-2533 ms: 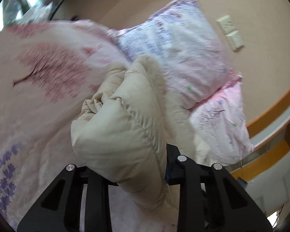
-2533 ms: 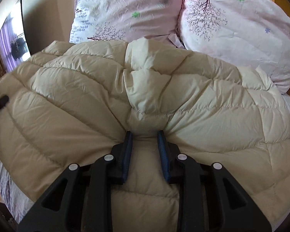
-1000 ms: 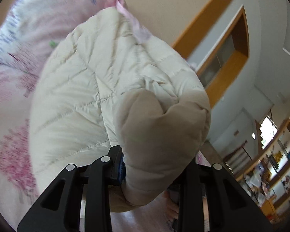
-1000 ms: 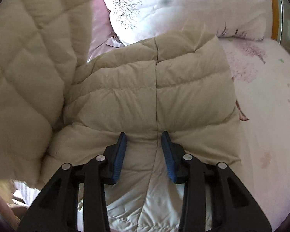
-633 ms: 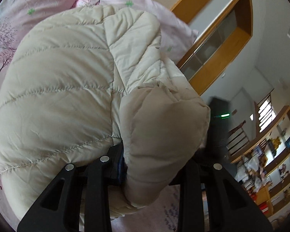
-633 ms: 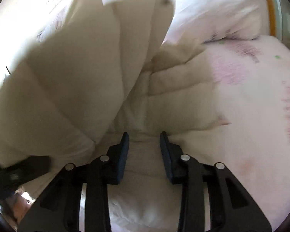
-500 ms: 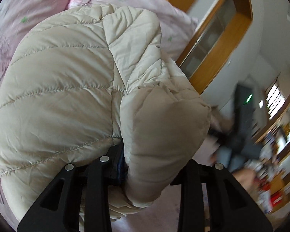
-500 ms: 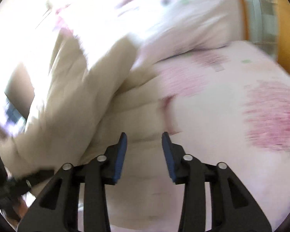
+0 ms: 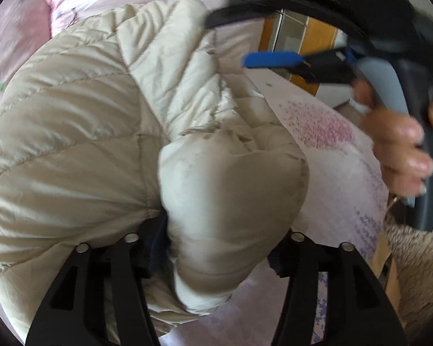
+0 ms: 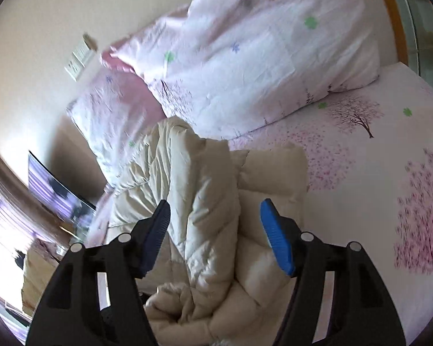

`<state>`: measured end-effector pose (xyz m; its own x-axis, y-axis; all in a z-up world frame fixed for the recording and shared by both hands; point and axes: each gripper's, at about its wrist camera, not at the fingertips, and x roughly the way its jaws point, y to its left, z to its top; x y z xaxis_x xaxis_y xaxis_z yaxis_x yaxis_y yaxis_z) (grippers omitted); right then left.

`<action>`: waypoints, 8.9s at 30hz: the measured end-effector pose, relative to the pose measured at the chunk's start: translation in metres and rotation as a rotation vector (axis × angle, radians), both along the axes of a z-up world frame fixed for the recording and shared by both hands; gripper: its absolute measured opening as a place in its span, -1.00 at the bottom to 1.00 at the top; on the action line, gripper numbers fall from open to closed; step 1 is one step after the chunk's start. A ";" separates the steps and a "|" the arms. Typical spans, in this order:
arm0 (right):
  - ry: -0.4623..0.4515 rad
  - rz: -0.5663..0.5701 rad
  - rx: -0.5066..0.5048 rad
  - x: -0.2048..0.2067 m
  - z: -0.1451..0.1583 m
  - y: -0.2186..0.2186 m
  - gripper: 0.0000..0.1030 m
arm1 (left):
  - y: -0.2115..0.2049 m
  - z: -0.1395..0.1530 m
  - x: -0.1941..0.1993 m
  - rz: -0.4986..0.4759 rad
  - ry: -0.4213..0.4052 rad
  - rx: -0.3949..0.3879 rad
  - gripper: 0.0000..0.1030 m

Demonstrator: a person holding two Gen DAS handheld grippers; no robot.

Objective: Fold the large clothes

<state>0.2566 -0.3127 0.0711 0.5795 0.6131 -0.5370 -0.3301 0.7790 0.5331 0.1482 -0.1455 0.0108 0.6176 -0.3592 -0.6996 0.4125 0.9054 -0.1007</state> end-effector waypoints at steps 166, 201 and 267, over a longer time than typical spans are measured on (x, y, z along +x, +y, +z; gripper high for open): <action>0.421 0.021 0.185 0.030 -0.107 -0.062 0.97 | 0.195 -0.008 0.088 0.101 0.433 -0.612 0.80; 0.319 0.341 0.397 0.024 -0.092 0.014 -0.57 | 0.203 -0.012 0.085 -0.032 0.413 -0.879 -0.07; 0.044 0.225 -0.192 0.017 -0.101 0.174 -0.37 | 0.238 0.009 -0.011 0.215 -0.009 0.014 0.52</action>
<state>0.2741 -0.1392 -0.0299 0.4141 0.6085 -0.6770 -0.4857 0.7767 0.4010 0.1373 0.0926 0.0194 0.6854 -0.2089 -0.6975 0.2110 0.9738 -0.0844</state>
